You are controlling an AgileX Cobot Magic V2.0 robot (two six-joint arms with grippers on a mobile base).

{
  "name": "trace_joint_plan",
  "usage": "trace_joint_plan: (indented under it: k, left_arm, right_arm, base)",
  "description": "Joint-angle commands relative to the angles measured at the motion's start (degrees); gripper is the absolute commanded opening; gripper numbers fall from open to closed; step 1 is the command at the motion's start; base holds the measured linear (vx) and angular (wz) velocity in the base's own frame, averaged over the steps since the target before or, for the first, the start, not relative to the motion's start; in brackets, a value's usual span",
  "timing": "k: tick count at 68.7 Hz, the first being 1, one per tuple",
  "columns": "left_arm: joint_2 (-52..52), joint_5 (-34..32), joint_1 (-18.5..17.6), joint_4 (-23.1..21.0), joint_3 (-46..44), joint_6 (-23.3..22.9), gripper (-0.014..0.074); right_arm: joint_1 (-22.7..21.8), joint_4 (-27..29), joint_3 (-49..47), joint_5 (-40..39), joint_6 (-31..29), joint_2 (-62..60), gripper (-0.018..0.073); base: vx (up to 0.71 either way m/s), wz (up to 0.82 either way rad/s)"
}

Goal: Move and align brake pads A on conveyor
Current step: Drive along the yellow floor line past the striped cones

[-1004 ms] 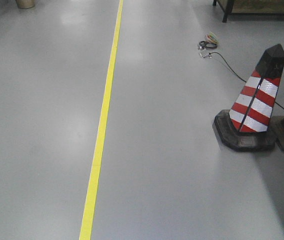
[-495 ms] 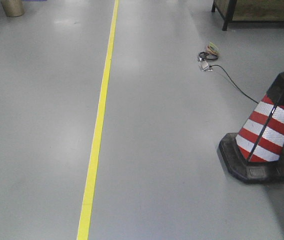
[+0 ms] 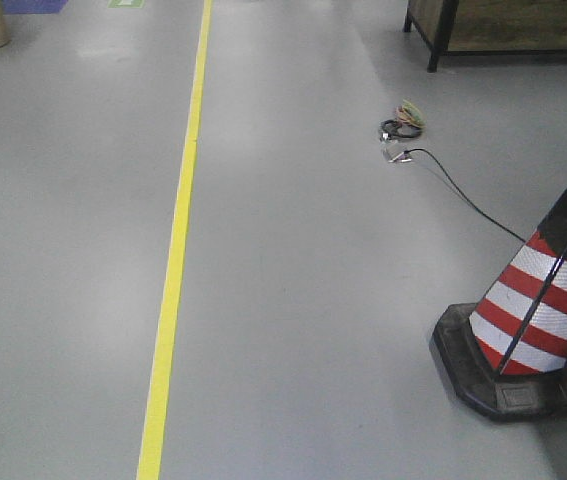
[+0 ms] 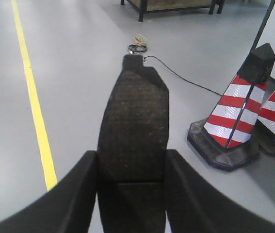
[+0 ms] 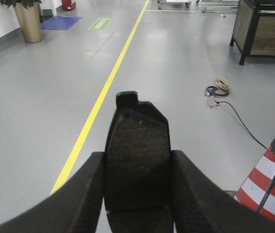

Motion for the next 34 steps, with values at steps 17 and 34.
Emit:
trace_joint_plan:
  k: [17, 34]
  left_arm:
    - [0.42, -5.23, -0.20, -0.04, -1.39, -0.15, 0.0083]
    - [0.42, -5.23, -0.20, -0.04, -1.39, -0.15, 0.0083]
  right_arm:
    - [-0.06, -1.38, -1.65, -5.00, -0.37, 0.44, 0.0032]
    - [-0.06, -1.38, -1.65, -5.00, -0.37, 0.44, 0.0032]
  base:
    - [0.41, -0.17]
    - [0.37, -0.30]
